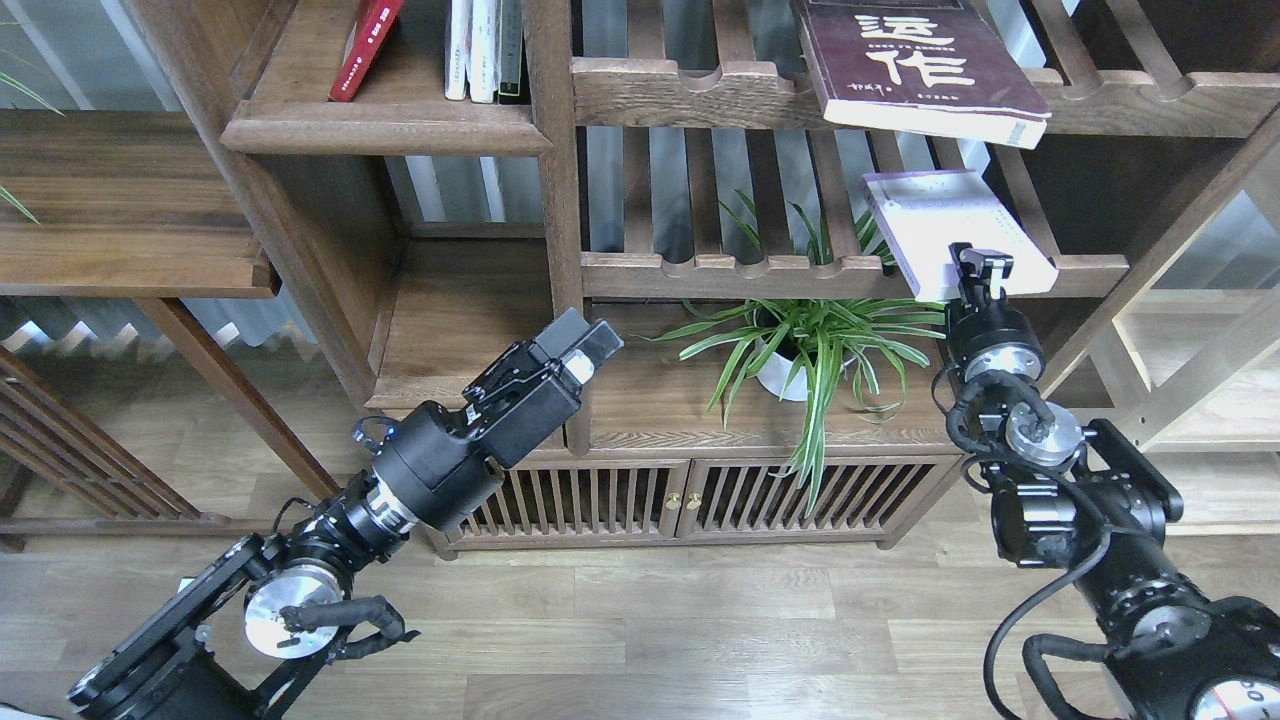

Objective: Organize books on shelf
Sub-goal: 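Grasp the white book's bottom edge with the right gripper, then pull the white book out and tilt it toward the left gripper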

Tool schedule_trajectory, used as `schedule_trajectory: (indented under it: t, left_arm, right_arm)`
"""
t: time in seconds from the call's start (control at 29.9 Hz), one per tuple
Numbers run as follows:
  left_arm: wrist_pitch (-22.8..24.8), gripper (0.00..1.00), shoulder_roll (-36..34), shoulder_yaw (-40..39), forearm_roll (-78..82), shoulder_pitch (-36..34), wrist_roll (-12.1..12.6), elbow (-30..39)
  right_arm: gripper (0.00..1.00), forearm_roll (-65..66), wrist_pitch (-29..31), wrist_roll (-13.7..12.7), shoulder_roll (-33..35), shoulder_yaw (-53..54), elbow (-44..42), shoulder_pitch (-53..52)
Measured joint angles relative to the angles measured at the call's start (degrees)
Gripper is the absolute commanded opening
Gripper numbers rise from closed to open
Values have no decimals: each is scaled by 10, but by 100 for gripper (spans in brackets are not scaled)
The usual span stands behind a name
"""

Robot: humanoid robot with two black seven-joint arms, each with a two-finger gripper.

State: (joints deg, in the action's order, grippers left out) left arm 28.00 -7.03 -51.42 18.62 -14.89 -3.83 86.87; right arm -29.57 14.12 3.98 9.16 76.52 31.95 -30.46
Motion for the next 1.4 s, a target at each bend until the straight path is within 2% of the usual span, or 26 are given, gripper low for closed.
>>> schedule_trajectory:
  t: [0.23,0.53,0.77,1.0,1.1,1.17,1.24,1.3,1.4]
  left_arm:
    - [0,98,14,4,-49,10,0,-19]
    - [0,98,18,-1,-116,4,-5,-66]
    - [0,98,20,0,-159,3,-5,-86]
    - [0,98,24,7,-163,-4,4,-99]
    - [0,98,22,13,-171,0,31,-101]
    - [0,98,19,17,-186,3,71,-101]
    - [0,98,18,17,-200,7,101,-101]
    - [0,98,18,15,-212,10,114,-101]
    - [0,98,17,9,-226,11,118,-101]
  right_arm:
    - [5,-9,32,-2,23,4,98,73]
    - [5,-15,131,-5,29,-4,188,174]
    - [5,-13,139,-6,29,-25,241,231]
    - [5,-9,139,-6,38,-86,266,241]
    - [5,-4,139,-6,36,-107,281,242]
    - [5,-1,139,-6,34,-120,288,242]
    - [5,1,139,-6,33,-130,294,242]
    - [5,3,139,-5,30,-141,302,242]
    - [5,7,139,-5,29,-159,310,240]
